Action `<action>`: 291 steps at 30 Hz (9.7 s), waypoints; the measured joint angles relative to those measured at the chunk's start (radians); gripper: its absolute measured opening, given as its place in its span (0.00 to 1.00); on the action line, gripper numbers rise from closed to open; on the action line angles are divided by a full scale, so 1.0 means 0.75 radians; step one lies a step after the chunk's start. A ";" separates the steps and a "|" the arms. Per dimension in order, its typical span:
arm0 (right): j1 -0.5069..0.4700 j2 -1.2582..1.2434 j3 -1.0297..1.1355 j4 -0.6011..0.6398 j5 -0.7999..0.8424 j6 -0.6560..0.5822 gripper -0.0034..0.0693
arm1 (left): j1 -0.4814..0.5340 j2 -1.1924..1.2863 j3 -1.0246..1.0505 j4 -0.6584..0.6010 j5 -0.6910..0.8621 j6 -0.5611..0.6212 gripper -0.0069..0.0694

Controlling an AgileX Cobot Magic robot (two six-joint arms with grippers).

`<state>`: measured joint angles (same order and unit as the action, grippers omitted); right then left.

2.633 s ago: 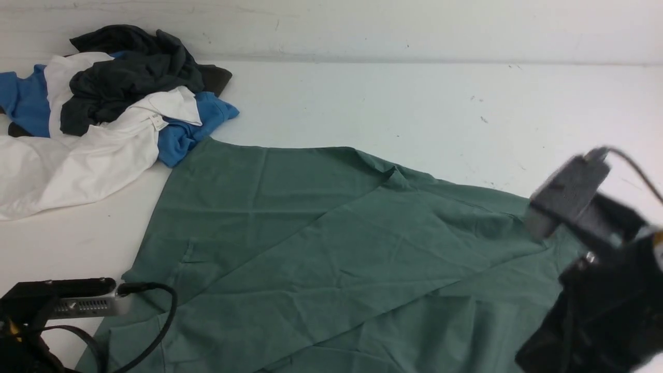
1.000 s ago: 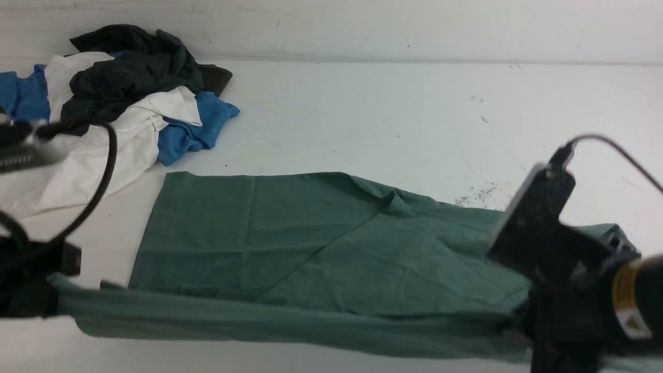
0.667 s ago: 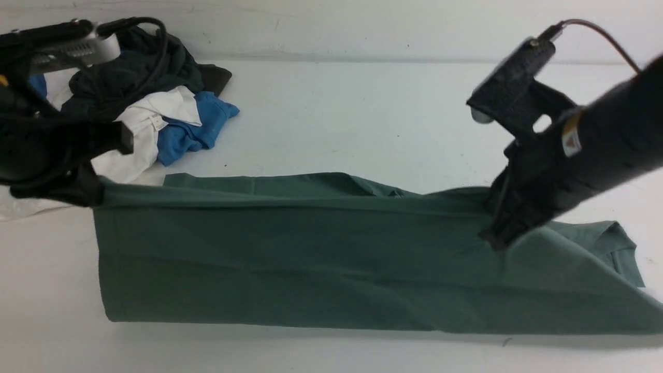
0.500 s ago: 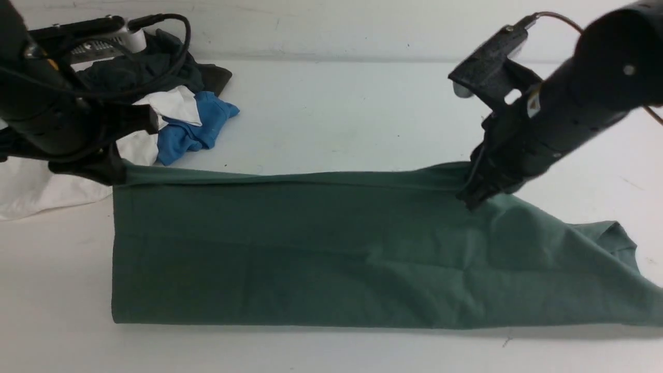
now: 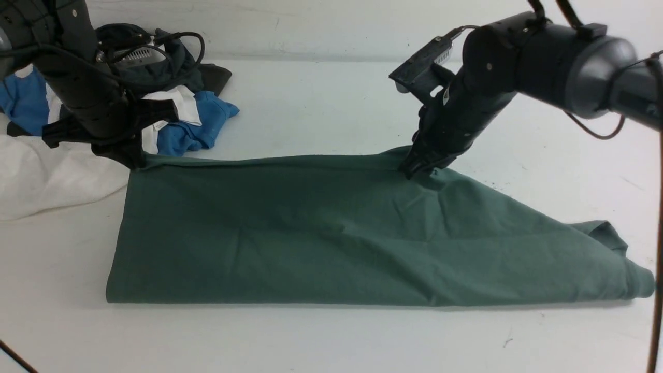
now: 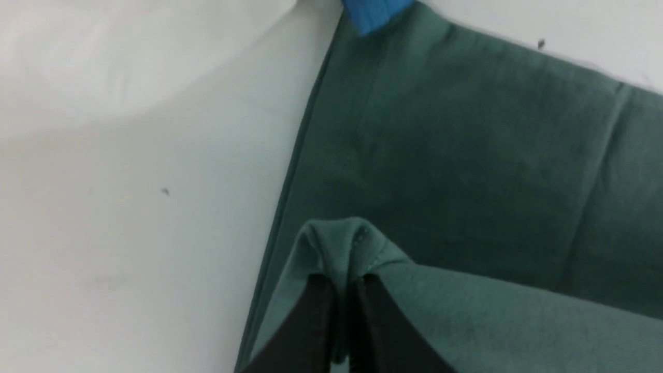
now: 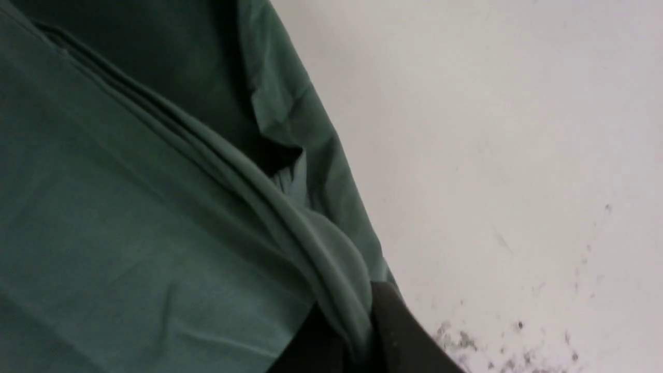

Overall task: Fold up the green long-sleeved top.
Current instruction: Use both arms to drag the lower edge of the fabric forward and fold it over the upper edge, then use the right arm to clamp the right edge of the fabric, then use the right arm to drag the right edge of the fabric to the left and folds it over the left edge

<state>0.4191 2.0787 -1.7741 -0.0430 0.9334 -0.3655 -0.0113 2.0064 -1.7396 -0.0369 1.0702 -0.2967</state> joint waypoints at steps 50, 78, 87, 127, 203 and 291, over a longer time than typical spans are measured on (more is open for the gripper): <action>-0.004 0.030 -0.098 -0.001 -0.107 0.271 0.61 | 0.009 0.348 -0.154 0.159 -0.319 0.030 0.64; -0.007 0.117 -0.098 0.028 -0.087 0.271 0.61 | 0.009 0.302 -0.257 0.074 -0.142 0.198 0.11; -0.007 0.144 -0.099 0.078 -0.212 0.271 0.61 | 0.009 0.266 -0.257 0.065 -0.125 0.254 0.10; -0.046 0.411 -0.500 0.133 -0.405 0.145 0.07 | 0.009 0.309 -0.394 0.261 -0.373 0.123 0.10; -0.683 0.142 -0.033 0.225 0.380 0.374 0.11 | -0.177 0.558 -0.558 0.003 0.212 0.484 0.09; 0.173 0.252 -0.453 0.881 0.117 0.599 0.80 | -0.175 -0.306 -0.547 -0.029 0.257 0.434 0.09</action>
<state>0.5488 2.2680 -2.1141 0.6176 1.0215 0.0834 -0.1426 1.7770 -2.1500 -0.0586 1.2626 0.0286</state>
